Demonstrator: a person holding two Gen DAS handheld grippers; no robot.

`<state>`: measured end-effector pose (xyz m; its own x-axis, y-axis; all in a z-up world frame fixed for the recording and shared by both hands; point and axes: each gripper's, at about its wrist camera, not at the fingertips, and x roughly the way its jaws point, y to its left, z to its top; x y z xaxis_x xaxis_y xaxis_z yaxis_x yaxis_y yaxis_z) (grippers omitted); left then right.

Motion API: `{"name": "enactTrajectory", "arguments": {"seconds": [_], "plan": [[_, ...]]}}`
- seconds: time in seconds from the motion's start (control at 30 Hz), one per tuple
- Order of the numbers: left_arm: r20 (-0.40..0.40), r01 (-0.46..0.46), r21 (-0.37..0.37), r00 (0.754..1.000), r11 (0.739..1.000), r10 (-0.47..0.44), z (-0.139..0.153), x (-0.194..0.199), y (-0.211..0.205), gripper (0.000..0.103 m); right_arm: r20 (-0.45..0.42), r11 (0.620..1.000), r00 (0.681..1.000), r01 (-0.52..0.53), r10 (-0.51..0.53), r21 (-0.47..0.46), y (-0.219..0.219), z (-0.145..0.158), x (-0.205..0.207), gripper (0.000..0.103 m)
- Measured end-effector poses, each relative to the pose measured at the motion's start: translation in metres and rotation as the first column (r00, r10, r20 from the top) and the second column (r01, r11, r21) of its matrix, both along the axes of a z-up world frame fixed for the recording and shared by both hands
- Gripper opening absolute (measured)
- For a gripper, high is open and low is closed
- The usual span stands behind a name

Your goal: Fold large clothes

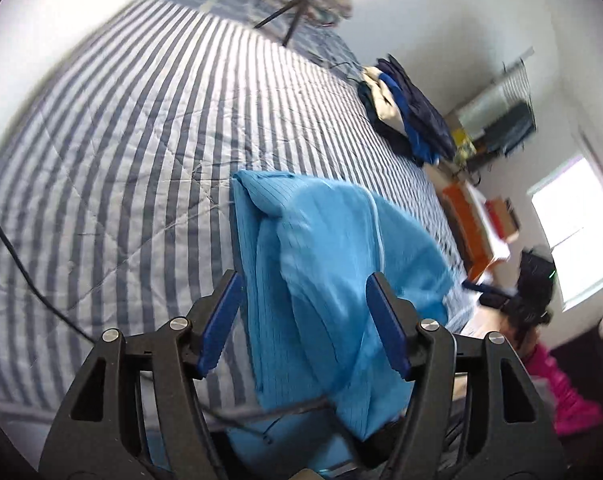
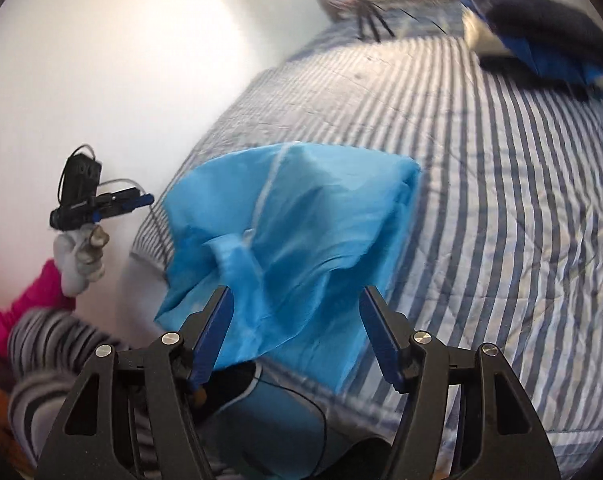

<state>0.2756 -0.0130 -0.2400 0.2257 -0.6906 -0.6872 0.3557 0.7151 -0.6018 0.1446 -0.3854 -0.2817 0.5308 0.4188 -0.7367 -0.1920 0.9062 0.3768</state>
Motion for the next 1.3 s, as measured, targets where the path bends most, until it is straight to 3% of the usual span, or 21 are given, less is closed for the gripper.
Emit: {"name": "enactTrajectory", "arguments": {"seconds": [0.13, 0.37, 0.53, 0.6, 0.7, 0.73, 0.77, 0.83, 1.03, 1.2, 1.3], "plan": [[-0.097, -0.033, -0.049, 0.995, 0.998, 0.028, -0.018, 0.027, -0.001, 0.066, -0.057, 0.990, 0.998, 0.045, -0.038, 0.133, -0.017, -0.020, 0.021, 0.065], [-0.184, -0.021, -0.081, 0.983, 0.996, 0.006, -0.041, 0.047, -0.011, 0.066, -0.117, 0.965, 0.993, 0.063, -0.034, 0.254, -0.019, -0.045, 0.051, 0.065], [-0.209, 0.012, -0.073, 0.978, 0.997, -0.027, -0.052, 0.050, -0.022, 0.038, -0.127, 0.954, 0.992, 0.059, -0.022, 0.293, -0.007, -0.054, 0.066, 0.065], [-0.216, 0.018, -0.071, 0.976, 0.997, -0.033, -0.056, 0.048, -0.027, 0.015, -0.124, 0.953, 0.992, 0.059, -0.022, 0.297, -0.001, -0.055, 0.073, 0.065], [-0.193, 0.023, -0.046, 0.981, 0.999, -0.032, -0.055, 0.043, -0.033, 0.008, -0.135, 0.947, 0.990, 0.076, -0.034, 0.313, 0.002, -0.061, 0.084, 0.063], [-0.179, 0.026, -0.032, 0.983, 0.999, -0.032, -0.054, 0.041, -0.035, 0.008, -0.137, 0.940, 0.990, 0.070, -0.025, 0.334, 0.003, -0.062, 0.085, 0.050], [-0.169, 0.028, -0.024, 0.985, 0.999, -0.032, -0.053, 0.039, -0.037, 0.007, -0.147, 0.936, 0.989, 0.060, -0.009, 0.347, 0.005, -0.061, 0.086, 0.028], [-0.153, 0.033, -0.022, 0.988, 0.999, -0.035, -0.050, 0.034, -0.039, 0.006, -0.170, 0.943, 0.985, 0.068, -0.013, 0.325, 0.009, -0.059, 0.087, 0.007], [-0.149, 0.045, -0.033, 0.988, 0.998, -0.050, -0.047, 0.018, -0.031, 0.005, -0.135, 0.945, 0.991, 0.031, 0.014, 0.325, 0.008, -0.045, 0.074, 0.003], [-0.160, 0.071, 0.044, 0.985, 0.997, -0.063, -0.074, 0.007, -0.038, 0.005, -0.189, 0.957, 0.982, 0.078, -0.025, 0.280, 0.007, -0.073, 0.071, 0.003], [-0.126, 0.093, 0.110, 0.989, 0.990, -0.079, -0.080, 0.000, -0.046, 0.005, -0.216, 0.960, 0.975, 0.107, -0.050, 0.258, 0.015, -0.086, 0.076, 0.003]]}}
